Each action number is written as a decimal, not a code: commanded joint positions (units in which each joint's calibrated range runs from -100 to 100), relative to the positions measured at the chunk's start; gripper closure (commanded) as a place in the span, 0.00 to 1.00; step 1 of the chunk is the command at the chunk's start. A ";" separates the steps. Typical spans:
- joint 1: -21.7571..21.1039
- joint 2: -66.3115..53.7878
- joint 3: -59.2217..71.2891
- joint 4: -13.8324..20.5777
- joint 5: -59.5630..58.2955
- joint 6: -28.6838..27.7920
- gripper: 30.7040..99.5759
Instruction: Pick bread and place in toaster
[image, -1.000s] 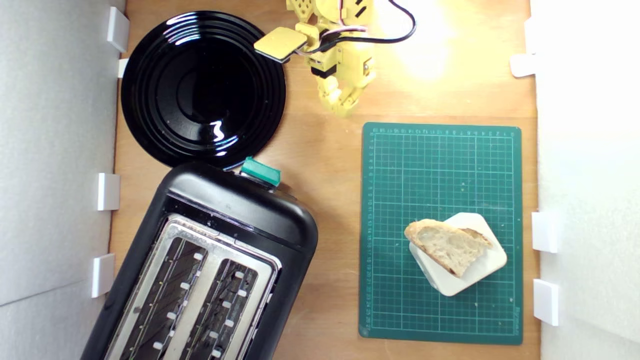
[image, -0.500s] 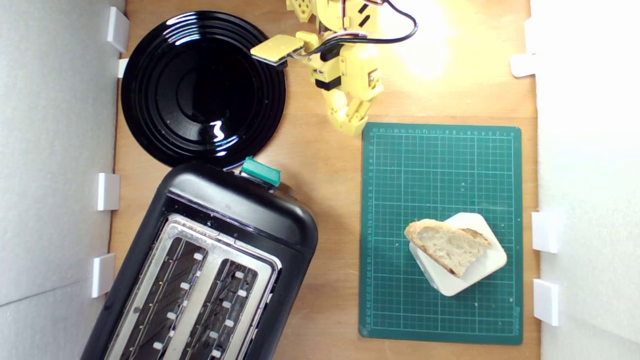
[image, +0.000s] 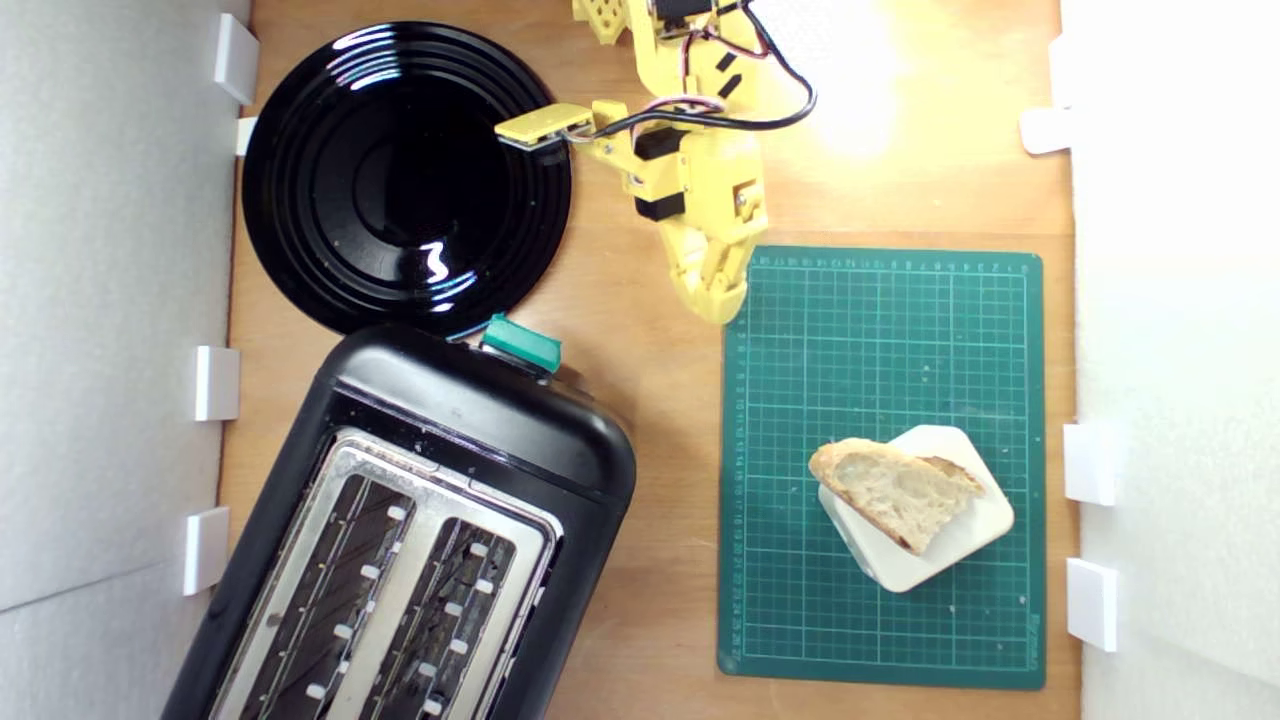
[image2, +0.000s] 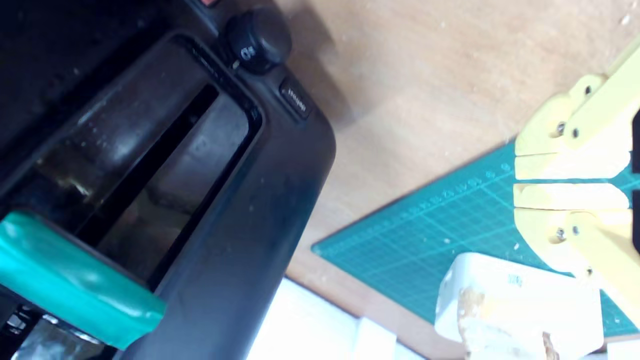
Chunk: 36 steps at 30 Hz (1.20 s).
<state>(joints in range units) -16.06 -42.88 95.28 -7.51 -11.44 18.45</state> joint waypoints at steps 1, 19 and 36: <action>-2.63 4.69 -3.18 -0.02 -9.04 -1.68 0.98; -2.71 26.08 -3.36 21.11 -37.02 -14.34 0.98; 1.16 39.14 -3.82 21.02 -53.49 -14.03 0.48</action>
<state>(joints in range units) -15.51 -4.83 93.62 13.82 -61.61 4.22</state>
